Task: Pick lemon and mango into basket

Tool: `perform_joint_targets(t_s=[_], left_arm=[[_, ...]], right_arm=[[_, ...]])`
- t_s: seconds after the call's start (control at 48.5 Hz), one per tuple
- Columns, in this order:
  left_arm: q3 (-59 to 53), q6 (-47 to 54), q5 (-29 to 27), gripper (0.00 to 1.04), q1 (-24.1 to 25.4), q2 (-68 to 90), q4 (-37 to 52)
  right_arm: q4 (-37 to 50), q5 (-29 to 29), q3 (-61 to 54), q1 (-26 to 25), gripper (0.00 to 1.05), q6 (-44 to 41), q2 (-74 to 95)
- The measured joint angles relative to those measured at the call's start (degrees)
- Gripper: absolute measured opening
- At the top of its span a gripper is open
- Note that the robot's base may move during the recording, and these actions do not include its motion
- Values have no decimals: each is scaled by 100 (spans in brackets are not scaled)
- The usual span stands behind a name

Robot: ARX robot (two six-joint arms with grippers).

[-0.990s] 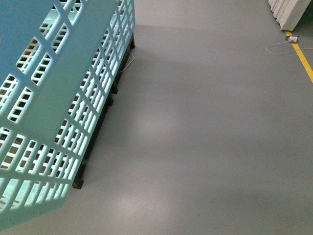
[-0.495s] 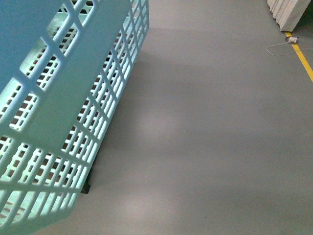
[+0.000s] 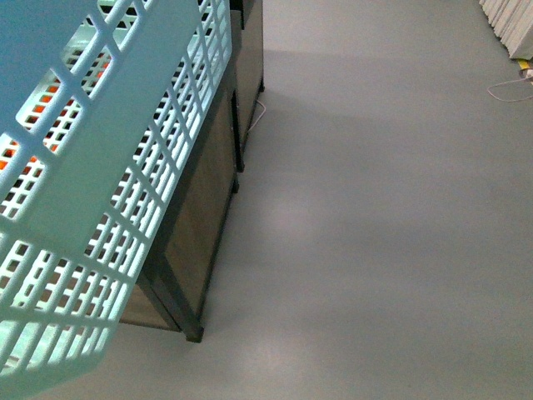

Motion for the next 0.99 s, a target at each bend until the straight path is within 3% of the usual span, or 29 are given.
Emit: perform_joint_targets(t_s=[0.99], left_arm=[[7, 13, -2, 5, 4, 2, -2]], right_arm=[[-2, -11, 0, 0, 96, 0, 2]])
